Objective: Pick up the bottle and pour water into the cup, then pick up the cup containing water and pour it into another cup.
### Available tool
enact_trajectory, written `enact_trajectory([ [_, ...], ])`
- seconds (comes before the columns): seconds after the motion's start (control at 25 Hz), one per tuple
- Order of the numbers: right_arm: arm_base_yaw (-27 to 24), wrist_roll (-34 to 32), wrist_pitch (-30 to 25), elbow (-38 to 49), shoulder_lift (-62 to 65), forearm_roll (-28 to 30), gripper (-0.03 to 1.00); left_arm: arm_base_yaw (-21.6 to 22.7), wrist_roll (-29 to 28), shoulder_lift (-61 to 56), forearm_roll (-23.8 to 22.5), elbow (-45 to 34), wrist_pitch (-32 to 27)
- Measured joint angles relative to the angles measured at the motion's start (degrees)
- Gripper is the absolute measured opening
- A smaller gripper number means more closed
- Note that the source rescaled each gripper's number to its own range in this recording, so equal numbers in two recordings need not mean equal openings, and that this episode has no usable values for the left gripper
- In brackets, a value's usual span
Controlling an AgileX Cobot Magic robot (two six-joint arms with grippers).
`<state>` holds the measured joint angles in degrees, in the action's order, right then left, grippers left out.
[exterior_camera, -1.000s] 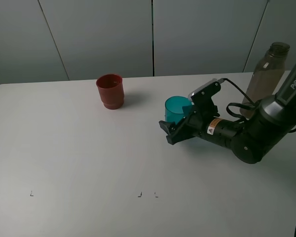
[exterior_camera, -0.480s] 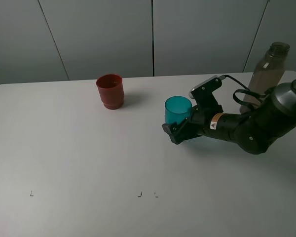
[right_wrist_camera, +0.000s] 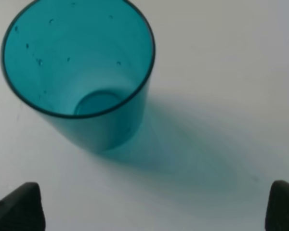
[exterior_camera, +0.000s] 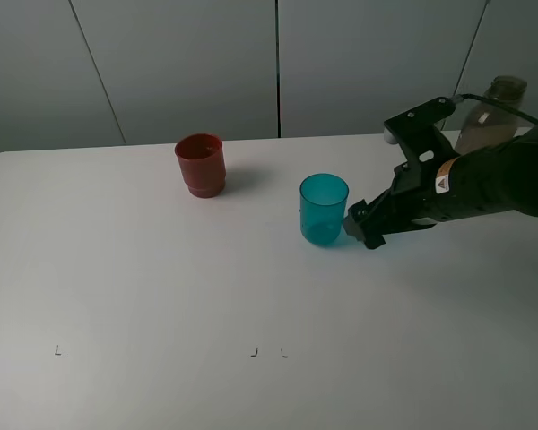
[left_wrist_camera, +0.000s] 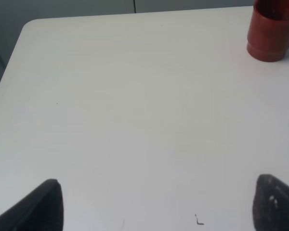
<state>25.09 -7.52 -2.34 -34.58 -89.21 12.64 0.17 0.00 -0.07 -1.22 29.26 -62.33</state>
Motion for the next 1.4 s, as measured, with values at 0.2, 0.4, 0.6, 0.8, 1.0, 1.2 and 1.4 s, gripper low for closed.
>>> enact_trajectory([
  [0.2, 0.0, -0.1, -12.6, -0.2, 15.5, -0.8, 0.97, 0.0, 0.0, 0.0, 0.0, 0.0, 0.0],
  [0.4, 0.0, -0.1, -30.5, -3.4, 29.2, -2.2, 0.97, 0.0, 0.0, 0.0, 0.0, 0.0, 0.0],
  [0.6, 0.0, -0.1, -40.1, -3.9, 41.0, -6.6, 0.98, 0.0, 0.0, 0.0, 0.0, 0.0, 0.0],
  [0.8, 0.0, 0.0, -49.9, -3.9, 50.8, -7.9, 0.98, 0.0, 0.0, 0.0, 0.0, 0.0, 0.0],
  [1.0, 0.0, 0.5, -57.3, -2.9, 58.2, -8.0, 0.98, 0.0, 0.0, 0.0, 0.0, 0.0, 0.0],
  [1.2, -0.1, 0.6, -58.5, 2.5, 64.7, -9.2, 0.98, 0.0, 0.0, 0.0, 0.0, 0.0, 0.0],
  [1.4, -4.8, 1.2, -58.7, 4.0, 68.5, -10.7, 0.98, 0.0, 0.0, 0.0, 0.0, 0.0, 0.0],
])
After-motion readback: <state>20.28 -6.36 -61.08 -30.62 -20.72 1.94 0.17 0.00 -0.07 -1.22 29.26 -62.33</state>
